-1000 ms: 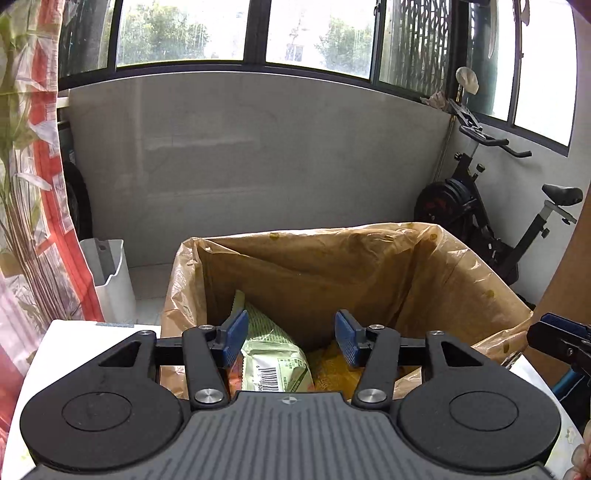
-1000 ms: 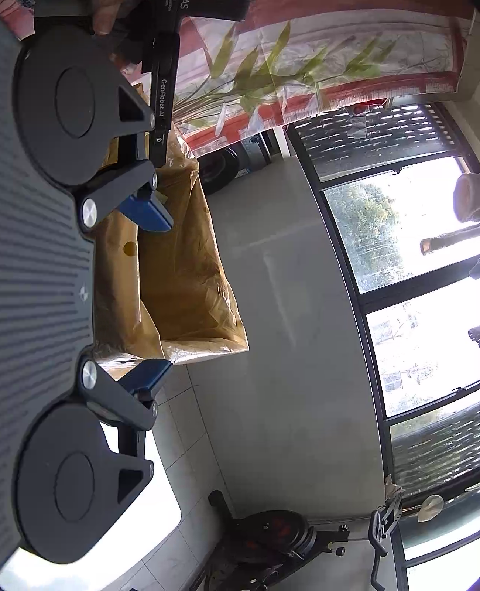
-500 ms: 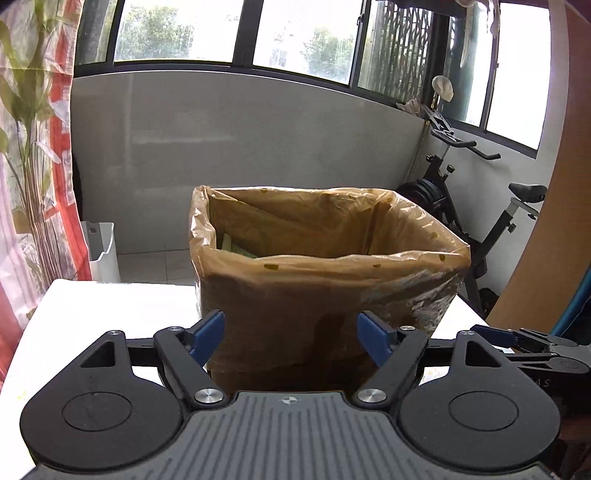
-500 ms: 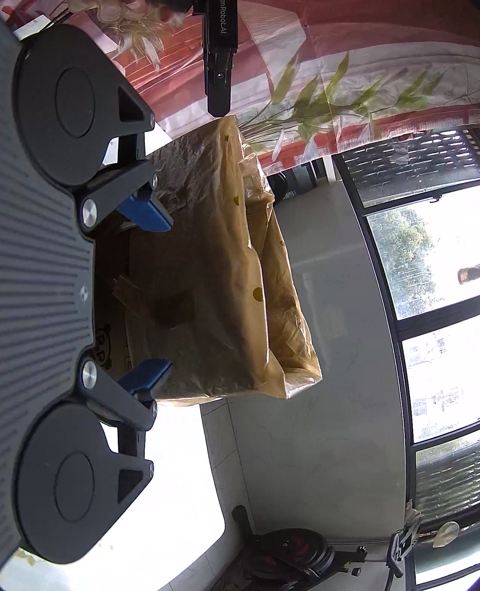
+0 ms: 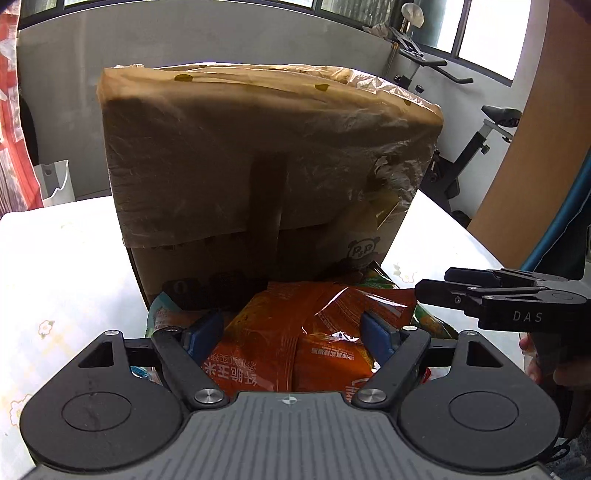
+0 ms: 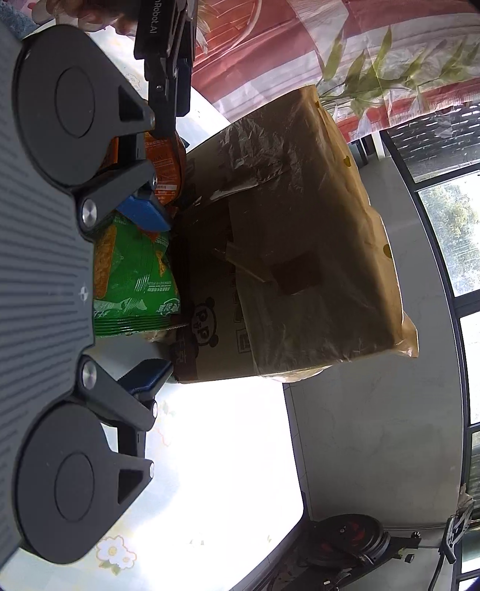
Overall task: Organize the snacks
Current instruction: 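Grasp the orange snack bag with left gripper while right grasps the green chip bag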
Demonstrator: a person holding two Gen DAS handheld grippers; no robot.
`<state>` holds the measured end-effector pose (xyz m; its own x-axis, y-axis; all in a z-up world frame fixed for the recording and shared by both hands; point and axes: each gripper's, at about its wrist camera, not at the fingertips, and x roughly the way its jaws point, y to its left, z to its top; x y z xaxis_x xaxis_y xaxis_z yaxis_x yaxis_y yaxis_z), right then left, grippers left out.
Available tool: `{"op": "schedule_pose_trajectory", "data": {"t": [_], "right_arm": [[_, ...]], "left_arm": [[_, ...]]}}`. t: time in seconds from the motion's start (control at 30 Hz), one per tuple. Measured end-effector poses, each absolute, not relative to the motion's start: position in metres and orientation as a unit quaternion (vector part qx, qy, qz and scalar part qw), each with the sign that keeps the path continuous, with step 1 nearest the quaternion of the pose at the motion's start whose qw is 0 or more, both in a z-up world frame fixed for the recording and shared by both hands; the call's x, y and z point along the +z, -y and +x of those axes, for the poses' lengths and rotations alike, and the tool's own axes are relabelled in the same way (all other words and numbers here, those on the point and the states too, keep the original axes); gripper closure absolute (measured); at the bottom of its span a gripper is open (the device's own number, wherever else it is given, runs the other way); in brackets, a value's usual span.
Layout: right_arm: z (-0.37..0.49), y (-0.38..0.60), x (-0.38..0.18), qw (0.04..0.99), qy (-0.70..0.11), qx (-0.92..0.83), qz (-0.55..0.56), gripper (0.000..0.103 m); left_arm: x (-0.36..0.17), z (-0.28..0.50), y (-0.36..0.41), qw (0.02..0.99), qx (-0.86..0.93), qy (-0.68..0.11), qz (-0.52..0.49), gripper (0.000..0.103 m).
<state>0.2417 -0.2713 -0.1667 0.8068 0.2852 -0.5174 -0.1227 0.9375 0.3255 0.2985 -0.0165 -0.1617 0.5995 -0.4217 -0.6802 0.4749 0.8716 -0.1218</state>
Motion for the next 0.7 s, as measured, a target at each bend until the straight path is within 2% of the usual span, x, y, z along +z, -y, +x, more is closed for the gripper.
{"op": "schedule_pose_trajectory", "data": {"t": [0.27, 0.3, 0.33, 0.4, 0.53, 0.7], "right_arm": [[0.237, 0.272, -0.172, 0.935, -0.303, 0.113, 0.144, 0.024], [0.237, 0.272, -0.172, 0.935, -0.304, 0.113, 0.145, 0.024], [0.237, 0.272, -0.172, 0.935, -0.304, 0.113, 0.145, 0.024], [0.237, 0.271, -0.171, 0.935, -0.303, 0.114, 0.144, 0.024], [0.237, 0.271, -0.17, 0.935, -0.299, 0.119, 0.152, 0.024], [0.237, 0.272, -0.171, 0.933, -0.299, 0.12, 0.162, 0.024]], "left_arm": [[-0.18, 0.294, 0.021, 0.884, -0.258, -0.389, 0.036, 0.018], [-0.182, 0.292, 0.024, 0.885, -0.261, -0.384, 0.037, 0.025], [-0.182, 0.289, 0.023, 0.886, -0.264, -0.379, 0.035, 0.037], [-0.179, 0.287, 0.018, 0.889, -0.268, -0.372, 0.01, 0.052], [-0.169, 0.271, 0.007, 0.904, -0.247, -0.348, 0.004, 0.06], [-0.153, 0.253, -0.012, 0.92, -0.217, -0.326, -0.021, 0.062]]}}
